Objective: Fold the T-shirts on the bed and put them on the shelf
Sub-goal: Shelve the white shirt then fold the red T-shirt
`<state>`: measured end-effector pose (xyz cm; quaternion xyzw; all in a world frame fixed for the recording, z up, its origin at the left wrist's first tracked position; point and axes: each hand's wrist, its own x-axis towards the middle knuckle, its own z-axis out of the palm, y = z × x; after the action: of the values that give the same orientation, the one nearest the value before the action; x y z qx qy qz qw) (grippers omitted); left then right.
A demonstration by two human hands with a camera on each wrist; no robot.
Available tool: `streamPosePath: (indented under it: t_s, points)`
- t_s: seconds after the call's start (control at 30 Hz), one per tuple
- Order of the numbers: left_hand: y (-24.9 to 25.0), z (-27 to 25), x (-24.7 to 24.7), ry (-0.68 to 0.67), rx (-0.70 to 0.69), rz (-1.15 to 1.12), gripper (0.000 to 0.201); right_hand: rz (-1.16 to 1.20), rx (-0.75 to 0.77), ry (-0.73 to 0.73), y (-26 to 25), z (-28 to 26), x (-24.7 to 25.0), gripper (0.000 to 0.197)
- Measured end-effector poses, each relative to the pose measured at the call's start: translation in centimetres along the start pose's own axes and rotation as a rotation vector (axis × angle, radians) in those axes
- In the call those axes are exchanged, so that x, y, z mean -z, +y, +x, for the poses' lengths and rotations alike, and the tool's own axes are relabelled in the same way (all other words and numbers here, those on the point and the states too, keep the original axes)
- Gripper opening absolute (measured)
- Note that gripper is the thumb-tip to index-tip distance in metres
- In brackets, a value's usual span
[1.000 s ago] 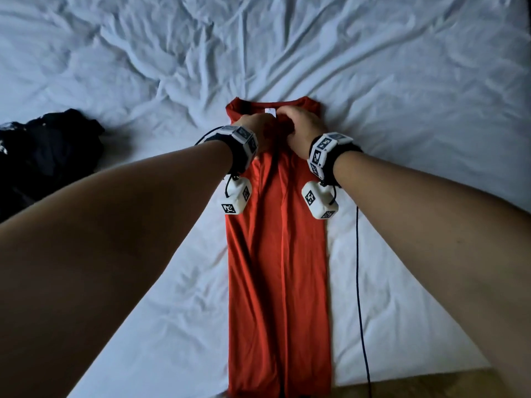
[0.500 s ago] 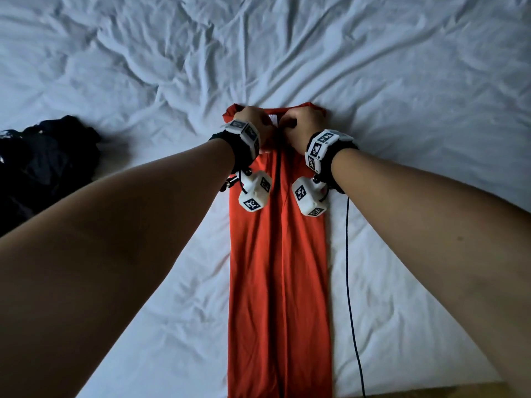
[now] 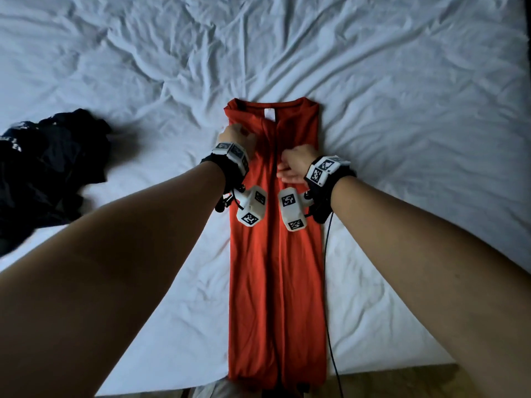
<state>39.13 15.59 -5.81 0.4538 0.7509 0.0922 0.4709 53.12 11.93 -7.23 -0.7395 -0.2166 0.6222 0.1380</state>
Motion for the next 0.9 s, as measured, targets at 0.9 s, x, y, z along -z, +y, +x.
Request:
streamPosePath:
  t_s: [0.9]
  points:
    - [-18.7,-16.7,-2.2,-0.055,0.347,-0.196,0.019,-0.054,-0.386,-0.238,18.7,-11.2,-4.2,0.038]
